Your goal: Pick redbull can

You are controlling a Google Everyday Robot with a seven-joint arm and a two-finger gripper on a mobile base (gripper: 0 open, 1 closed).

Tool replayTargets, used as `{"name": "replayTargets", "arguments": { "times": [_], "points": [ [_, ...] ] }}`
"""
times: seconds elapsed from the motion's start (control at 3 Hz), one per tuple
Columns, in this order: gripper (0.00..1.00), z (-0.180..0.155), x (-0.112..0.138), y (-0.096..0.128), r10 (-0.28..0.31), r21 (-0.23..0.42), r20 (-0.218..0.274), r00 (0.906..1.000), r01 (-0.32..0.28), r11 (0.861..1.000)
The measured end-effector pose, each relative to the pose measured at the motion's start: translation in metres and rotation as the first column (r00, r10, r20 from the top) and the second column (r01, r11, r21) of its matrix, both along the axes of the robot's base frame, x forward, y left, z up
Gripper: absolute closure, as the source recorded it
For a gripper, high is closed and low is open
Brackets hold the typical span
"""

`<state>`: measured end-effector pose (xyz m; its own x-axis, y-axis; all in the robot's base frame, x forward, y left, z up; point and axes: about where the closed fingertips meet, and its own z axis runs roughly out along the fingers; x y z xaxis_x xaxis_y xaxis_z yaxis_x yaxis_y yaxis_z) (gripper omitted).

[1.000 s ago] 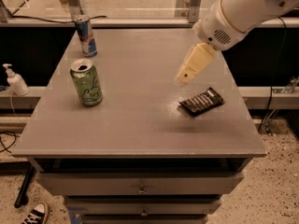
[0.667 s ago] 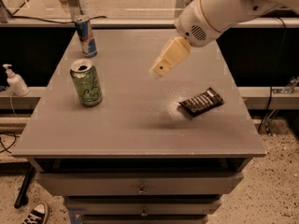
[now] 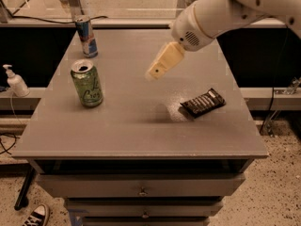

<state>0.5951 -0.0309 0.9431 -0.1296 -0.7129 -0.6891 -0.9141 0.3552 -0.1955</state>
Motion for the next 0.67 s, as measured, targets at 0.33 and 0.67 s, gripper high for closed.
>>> {"name": "replayTargets", "arguments": {
  "times": [0.33, 0.67],
  "points": [
    [0.00, -0.019, 0.037, 0.025, 0.050, 0.050, 0.058, 0.9971, -0.052, 0.997],
    [0.00, -0.025, 0.075, 0.048, 0.090, 0.098, 0.105, 0.9903, -0.101, 0.990]
  ]
}}
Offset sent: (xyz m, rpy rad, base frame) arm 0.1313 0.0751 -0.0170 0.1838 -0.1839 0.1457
